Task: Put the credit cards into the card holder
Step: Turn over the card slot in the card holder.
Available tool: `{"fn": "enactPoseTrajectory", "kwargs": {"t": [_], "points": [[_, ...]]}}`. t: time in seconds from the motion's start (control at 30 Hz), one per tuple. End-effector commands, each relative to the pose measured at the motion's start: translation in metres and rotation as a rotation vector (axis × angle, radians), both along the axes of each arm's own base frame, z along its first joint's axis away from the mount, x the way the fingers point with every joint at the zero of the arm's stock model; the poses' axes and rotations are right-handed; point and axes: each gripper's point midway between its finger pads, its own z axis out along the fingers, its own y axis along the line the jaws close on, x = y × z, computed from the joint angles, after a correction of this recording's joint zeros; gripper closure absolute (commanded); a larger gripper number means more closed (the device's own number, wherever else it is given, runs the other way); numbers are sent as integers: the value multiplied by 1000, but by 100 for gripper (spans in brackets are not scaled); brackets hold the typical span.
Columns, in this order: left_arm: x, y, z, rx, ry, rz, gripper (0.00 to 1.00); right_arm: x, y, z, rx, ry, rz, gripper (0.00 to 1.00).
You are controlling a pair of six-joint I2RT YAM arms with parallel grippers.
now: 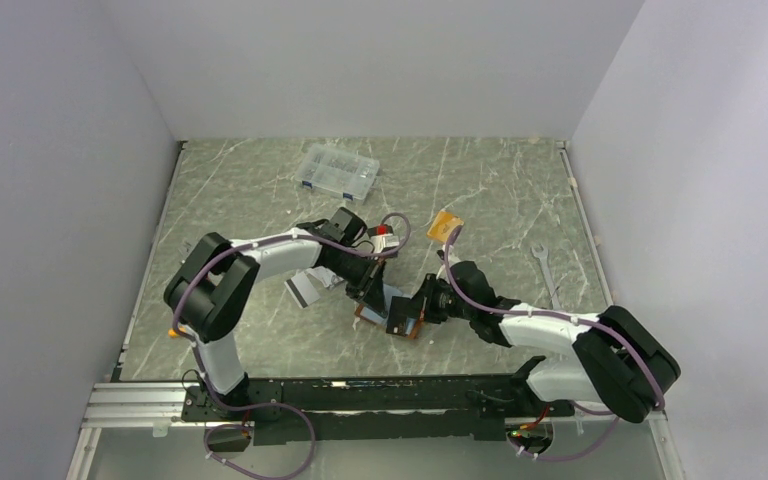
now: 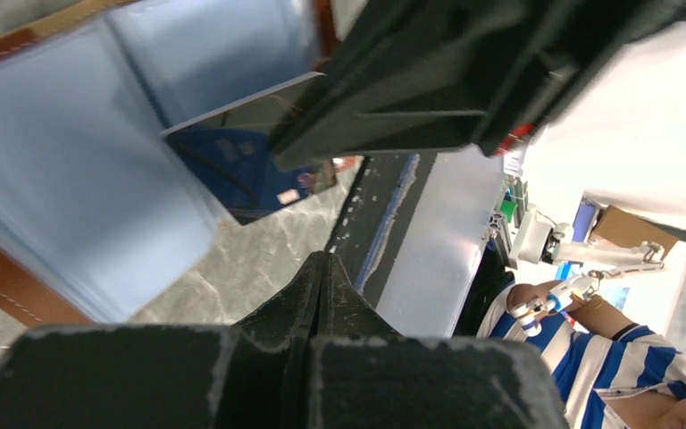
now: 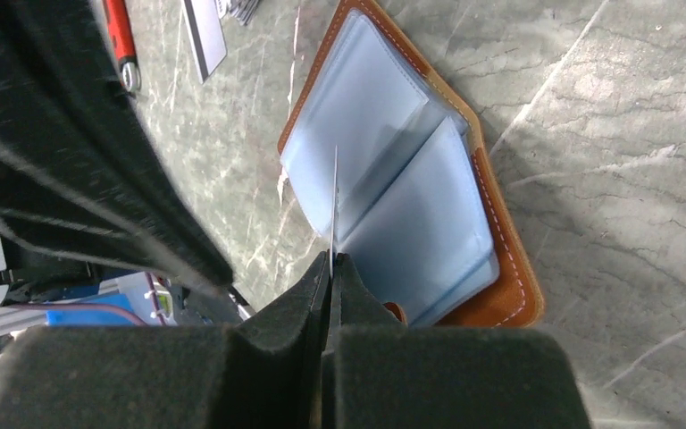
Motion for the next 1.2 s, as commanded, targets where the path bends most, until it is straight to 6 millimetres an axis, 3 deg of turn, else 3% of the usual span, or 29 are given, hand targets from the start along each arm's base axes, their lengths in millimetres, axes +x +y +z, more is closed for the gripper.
{"fn": "enactPoseTrajectory", "kwargs": {"t": [0.0,0.07,0.3,0.6,1.03,1.17], "points": [[12,1,-21,87,-4,19,100,5,2,14,43,-54,-2,100],[17,5,-30,132,-4,35,100,1,-2,12,37,-50,-10,100],[29,12,-34,174,-39,65,100,-11,-18,1,42,-15,-51,100],[31,9,-44,191,8,56,100,-25,-34,-21,37,41,-87,100],[32,-8,-21,19,144,50,100,-25,-37,-24,39,49,-83,100],[29,-8,-21,-4,158,49,100,-17,-40,-16,63,29,-108,100]]}}
